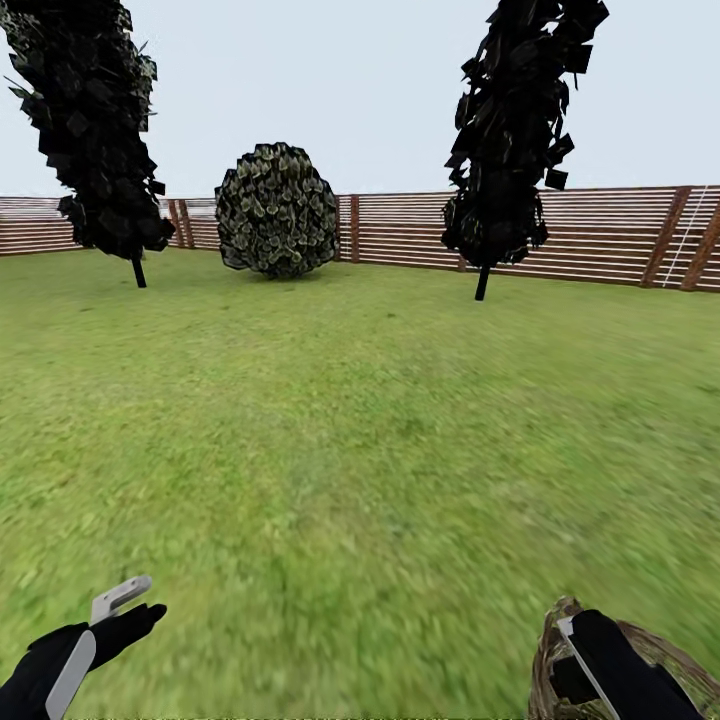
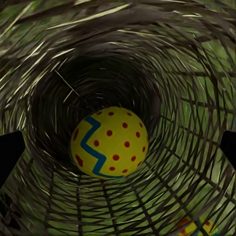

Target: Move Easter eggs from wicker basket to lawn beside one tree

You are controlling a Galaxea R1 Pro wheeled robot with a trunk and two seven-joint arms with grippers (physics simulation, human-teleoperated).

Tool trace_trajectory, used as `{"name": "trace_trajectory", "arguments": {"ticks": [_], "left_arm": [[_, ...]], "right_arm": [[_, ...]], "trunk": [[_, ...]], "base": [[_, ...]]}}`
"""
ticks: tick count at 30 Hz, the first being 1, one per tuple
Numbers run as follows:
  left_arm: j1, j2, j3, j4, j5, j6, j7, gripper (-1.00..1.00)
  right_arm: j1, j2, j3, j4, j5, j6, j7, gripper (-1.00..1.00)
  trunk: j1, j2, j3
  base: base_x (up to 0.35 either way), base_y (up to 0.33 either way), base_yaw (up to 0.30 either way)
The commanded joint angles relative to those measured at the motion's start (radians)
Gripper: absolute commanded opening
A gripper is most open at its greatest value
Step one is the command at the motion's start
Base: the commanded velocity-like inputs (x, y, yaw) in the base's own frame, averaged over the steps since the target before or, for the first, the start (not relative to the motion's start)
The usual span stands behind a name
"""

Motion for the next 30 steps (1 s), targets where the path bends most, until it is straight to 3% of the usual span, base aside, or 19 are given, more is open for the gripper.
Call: {"name": "trace_trajectory", "arguments": {"ticks": [1,20,30], "left_arm": [[-0.001,0.000,0.003,-0.001,0.001,0.006,-0.004,1.00],[-0.001,-0.001,0.003,-0.001,0.001,0.006,-0.004,1.00],[-0.001,-0.002,0.003,-0.001,0.001,0.006,-0.004,1.00]], "right_arm": [[-0.001,-0.001,0.004,-0.001,0.010,0.004,0.009,1.00],[-0.001,-0.002,-0.002,-0.001,0.013,0.004,0.009,1.00],[-0.001,-0.002,-0.002,-0.001,0.013,0.004,0.009,1.00]], "trunk": [[0.004,-0.008,-0.004],[0.077,-0.141,-0.064],[0.081,-0.143,-0.102]], "base": [[0.000,0.000,0.000],[0.000,0.000,0.000],[0.000,0.000,0.000]]}}
